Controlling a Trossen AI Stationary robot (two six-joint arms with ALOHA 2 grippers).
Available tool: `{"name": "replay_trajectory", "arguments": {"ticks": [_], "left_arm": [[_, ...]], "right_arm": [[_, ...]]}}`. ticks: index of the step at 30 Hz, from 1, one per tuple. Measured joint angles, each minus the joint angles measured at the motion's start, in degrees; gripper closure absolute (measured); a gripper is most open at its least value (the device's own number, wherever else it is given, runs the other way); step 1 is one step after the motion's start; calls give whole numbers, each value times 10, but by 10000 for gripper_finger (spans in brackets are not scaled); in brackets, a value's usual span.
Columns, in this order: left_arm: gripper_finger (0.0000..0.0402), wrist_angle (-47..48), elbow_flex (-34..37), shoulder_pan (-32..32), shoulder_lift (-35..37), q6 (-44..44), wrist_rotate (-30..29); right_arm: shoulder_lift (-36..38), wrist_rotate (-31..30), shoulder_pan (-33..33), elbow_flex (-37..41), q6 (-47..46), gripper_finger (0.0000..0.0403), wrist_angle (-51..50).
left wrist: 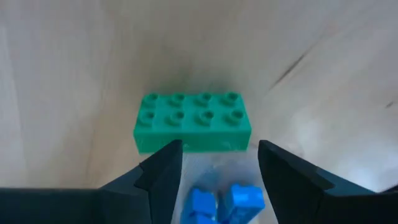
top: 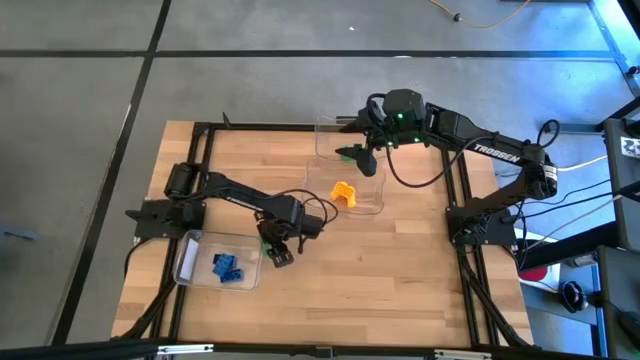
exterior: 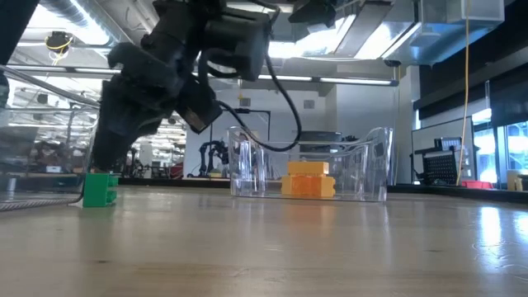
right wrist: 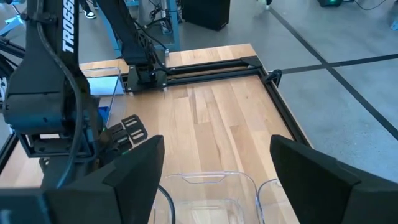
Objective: Sort & place blocks by color
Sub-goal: Put the green game piece into the top transparent bin
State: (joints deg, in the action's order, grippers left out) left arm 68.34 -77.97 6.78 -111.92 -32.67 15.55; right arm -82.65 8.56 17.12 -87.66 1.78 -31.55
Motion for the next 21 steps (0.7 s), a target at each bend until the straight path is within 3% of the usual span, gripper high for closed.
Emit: {"name": "replay_trajectory", "arguments": {"ticks": [7,21], "left_arm": [[200,34,0,10,0,20,-1],[200,-11,0,19,0,28,-16]], "right_arm": [[0,0,0,0,-1,107,0],[0,0,0,0,0,107,0]]}}
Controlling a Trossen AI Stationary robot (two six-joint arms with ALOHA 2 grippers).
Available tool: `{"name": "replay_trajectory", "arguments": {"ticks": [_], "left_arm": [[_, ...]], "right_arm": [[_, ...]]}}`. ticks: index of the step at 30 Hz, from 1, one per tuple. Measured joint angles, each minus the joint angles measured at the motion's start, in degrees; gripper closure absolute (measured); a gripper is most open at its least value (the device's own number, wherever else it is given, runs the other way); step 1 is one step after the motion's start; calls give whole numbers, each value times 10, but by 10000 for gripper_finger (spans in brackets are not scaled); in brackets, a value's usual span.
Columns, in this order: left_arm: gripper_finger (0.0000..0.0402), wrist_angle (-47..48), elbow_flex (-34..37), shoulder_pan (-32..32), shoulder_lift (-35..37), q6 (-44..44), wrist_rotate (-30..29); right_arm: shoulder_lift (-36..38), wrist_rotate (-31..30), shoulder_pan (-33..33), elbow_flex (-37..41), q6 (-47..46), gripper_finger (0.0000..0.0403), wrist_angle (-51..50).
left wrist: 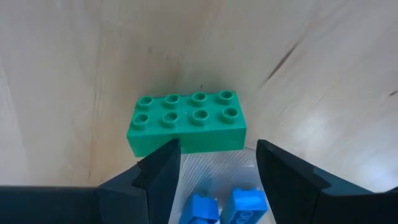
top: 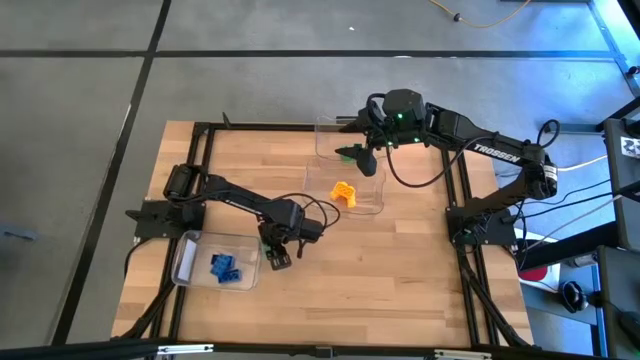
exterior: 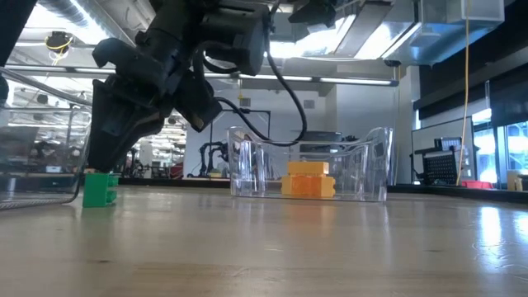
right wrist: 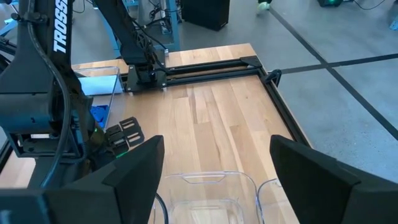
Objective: Sort & place blocks by color
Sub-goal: Put the green game piece into the top transparent bin
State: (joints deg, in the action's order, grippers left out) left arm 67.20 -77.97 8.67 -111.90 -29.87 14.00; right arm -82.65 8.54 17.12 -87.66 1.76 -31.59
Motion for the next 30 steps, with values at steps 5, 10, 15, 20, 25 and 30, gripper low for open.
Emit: {"name": "replay_trajectory", "arguments": {"ticks": [5,10,15,20,25,30], "left_arm": [[200,1,0,0,0,0,5],[200,6,0,0,0,0,-20],[200,1,-1,0,-7,-5,-50],[200,-8,-1,-3,-7,-4,-105],[200,-12,-1,-14,-7,0,-140],[200,-19,-1,-25,-8,18,-168]], "right_arm": [[0,0,0,0,0,107,0],[0,0,0,0,2,107,0],[0,0,0,0,2,107,0],[0,0,0,0,2,107,0],[0,0,0,0,2,107,0],[0,0,0,0,1,107,0]]}}
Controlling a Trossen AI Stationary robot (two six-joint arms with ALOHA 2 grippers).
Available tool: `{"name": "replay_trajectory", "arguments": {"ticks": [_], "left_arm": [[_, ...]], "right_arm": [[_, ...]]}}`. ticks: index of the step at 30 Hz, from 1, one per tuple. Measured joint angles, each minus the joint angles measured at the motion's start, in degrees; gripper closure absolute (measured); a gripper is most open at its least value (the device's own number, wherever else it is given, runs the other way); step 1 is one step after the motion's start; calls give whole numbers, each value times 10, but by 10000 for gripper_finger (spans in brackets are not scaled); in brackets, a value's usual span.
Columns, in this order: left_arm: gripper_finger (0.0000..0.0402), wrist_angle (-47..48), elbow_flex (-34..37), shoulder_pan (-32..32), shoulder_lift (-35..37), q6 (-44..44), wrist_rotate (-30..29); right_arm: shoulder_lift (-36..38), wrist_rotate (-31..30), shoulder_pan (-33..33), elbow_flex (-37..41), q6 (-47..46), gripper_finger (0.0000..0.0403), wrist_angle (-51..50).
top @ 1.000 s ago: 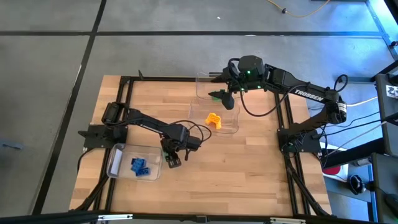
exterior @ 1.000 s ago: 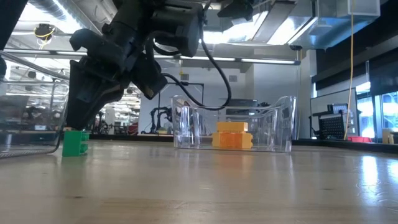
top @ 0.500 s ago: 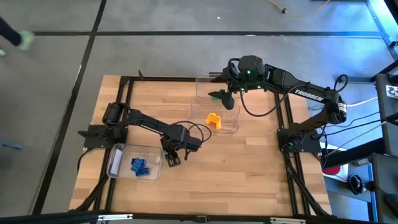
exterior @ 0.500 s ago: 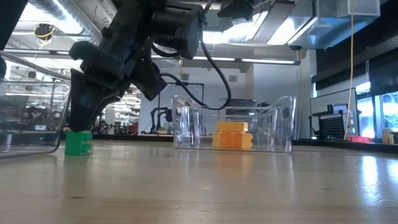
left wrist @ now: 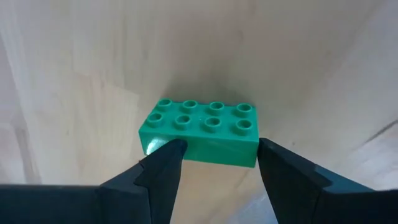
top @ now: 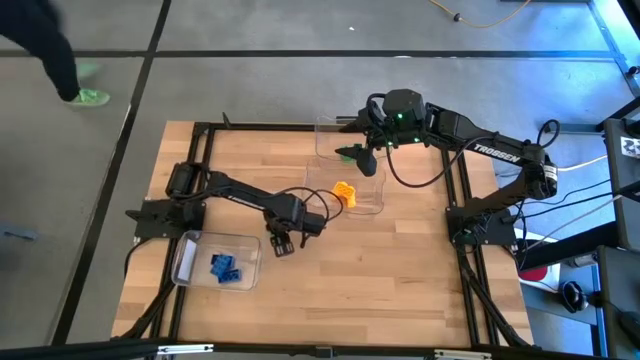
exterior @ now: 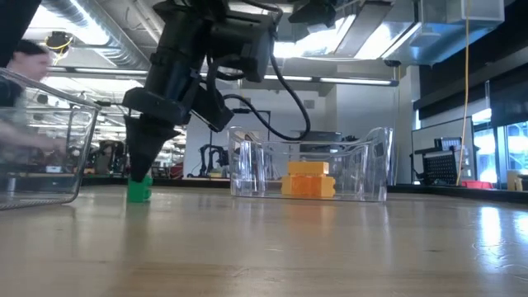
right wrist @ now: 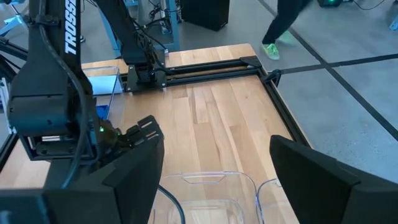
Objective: Sort & place blocks by color
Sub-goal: Put the green game piece into the top transparent bin
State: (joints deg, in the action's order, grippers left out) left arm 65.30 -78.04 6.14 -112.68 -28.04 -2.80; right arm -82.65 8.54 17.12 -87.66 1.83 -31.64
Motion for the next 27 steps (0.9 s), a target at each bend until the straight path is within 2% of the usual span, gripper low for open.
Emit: {"name": "replay_trajectory", "arguments": {"ticks": [15,20,27], "left_arm": [[200,-9,-2,-34,0,82,-12],[200,-2,-32,-35,2,116,-14],[200,24,-45,-29,64,227,-29]], "right_arm": [[0,0,0,0,0,107,0],[0,0,0,0,0,107,0],[0,0,0,0,0,107,-1]]}}
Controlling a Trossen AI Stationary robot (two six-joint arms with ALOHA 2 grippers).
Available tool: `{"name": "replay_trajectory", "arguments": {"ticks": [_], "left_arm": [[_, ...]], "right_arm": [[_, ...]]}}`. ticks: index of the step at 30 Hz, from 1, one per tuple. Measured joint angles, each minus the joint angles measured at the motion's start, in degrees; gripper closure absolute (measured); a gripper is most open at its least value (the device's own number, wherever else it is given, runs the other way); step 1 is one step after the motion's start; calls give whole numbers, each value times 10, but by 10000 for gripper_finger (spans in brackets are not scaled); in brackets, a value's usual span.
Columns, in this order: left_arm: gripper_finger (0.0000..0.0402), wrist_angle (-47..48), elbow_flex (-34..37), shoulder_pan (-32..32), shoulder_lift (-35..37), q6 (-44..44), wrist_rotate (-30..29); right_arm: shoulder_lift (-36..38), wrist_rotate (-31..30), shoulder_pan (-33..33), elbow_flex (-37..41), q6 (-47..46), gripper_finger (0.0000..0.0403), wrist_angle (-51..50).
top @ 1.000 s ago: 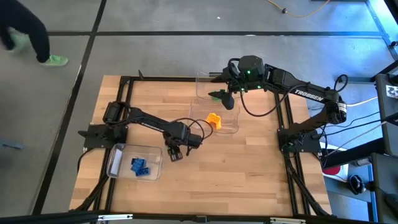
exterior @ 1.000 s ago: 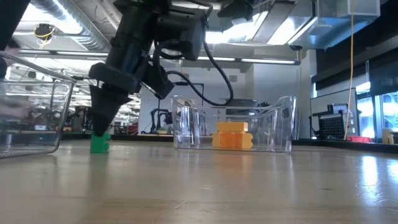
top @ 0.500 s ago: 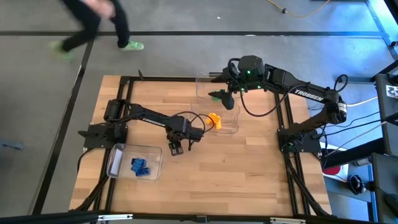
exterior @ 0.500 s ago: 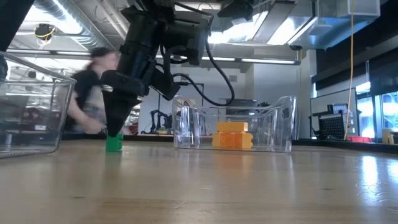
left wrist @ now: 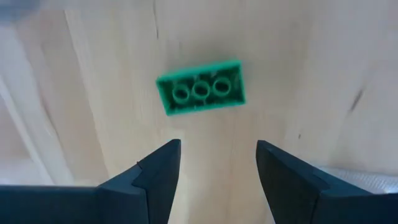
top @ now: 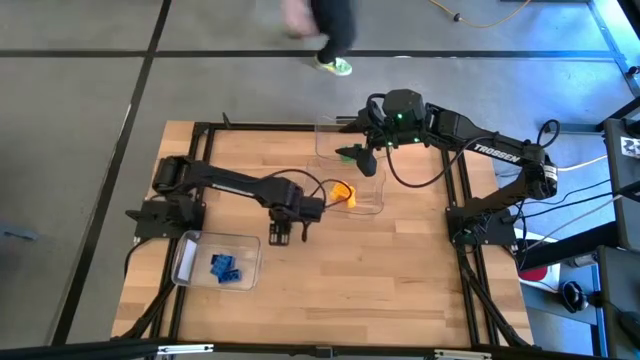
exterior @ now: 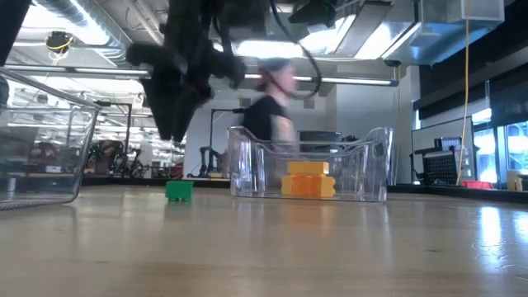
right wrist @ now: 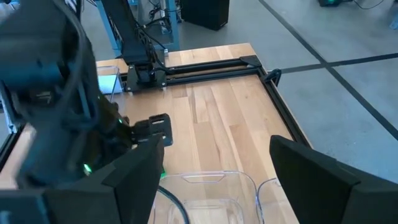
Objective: Sort & place blocks by color
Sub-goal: Put the green game piece into the top transparent bin
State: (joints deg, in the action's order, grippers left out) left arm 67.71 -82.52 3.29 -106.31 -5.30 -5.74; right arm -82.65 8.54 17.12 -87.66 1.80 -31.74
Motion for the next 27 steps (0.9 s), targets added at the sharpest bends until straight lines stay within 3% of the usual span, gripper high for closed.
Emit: {"name": "replay_trajectory", "arguments": {"ticks": [3,8,15,22,27], "left_arm": [[200,-30,13,2,39,66,-3],[200,-162,73,6,92,224,19],[200,-234,158,6,86,438,21],[200,-274,196,5,80,536,-10],[200,-294,200,-11,76,584,1]], "right_arm": [[0,0,0,0,0,107,-2],[0,0,0,0,0,107,-3],[0,0,0,0,-1,107,-7],[0,0,0,0,-2,107,-7],[0,0,0,0,-4,107,-7]]}}
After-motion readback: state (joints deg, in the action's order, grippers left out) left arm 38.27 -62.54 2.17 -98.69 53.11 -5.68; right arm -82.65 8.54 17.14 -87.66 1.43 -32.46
